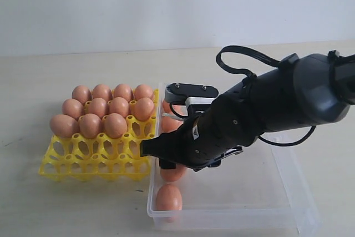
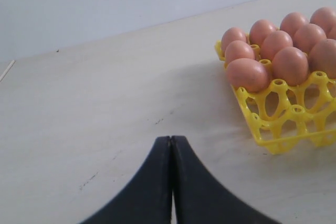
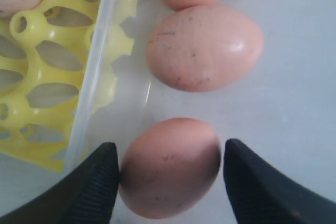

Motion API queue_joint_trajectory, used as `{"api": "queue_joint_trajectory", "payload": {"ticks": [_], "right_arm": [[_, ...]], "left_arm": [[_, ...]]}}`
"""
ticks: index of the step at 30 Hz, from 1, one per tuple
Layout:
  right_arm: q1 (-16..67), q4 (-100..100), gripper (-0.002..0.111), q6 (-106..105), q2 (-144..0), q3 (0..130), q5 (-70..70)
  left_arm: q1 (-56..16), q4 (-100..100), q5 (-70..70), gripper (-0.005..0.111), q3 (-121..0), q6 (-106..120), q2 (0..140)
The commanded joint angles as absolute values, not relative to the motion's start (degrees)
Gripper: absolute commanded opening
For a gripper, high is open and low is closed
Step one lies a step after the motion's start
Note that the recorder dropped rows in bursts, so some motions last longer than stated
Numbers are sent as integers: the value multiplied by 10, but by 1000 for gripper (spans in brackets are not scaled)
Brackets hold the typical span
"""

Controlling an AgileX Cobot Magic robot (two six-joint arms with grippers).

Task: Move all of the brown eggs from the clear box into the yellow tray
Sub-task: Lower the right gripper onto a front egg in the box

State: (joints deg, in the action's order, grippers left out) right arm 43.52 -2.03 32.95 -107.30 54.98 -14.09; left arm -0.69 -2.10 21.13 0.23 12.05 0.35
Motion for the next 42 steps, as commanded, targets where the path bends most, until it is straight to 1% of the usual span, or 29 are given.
{"api": "queue_joint_trajectory", "payload": {"ticks": [1,4,6,11,13,17,19,20,23,24,33,37,42], "right_arm": [[432,-20,57,332,-1088,548,-135],[432,-20,56,332,-1091,548,-135],[432,-20,53,332,-1091,548,-135],[432,-15,35,332,-1091,548,-135],[432,-14,31,329,-1091,548,-130],[432,-12,30,329,-1091,548,-122],[432,-12,26,329,-1091,548,-123],[432,-12,23,329,-1091,548,-126],[432,-11,4,323,-1086,548,-134],[432,-11,0,317,-1083,548,-136],[432,-9,0,309,-1071,548,-148],[432,17,0,309,-1035,548,-181],[432,39,0,306,-977,535,-188]], "left_arm": [[-6,-22,208,0,0,118,0],[-6,-22,208,0,0,118,0],[-6,-22,208,0,0,118,0],[-6,-22,208,0,0,118,0],[-6,-22,208,0,0,118,0],[-6,-22,208,0,0,118,0],[-6,-22,208,0,0,118,0],[-6,-22,208,0,0,118,0],[-6,-22,208,0,0,118,0],[-6,-22,208,0,0,118,0],[-6,-22,208,0,0,118,0],[-6,-22,208,0,0,118,0],[-6,-22,208,0,0,118,0]]}}
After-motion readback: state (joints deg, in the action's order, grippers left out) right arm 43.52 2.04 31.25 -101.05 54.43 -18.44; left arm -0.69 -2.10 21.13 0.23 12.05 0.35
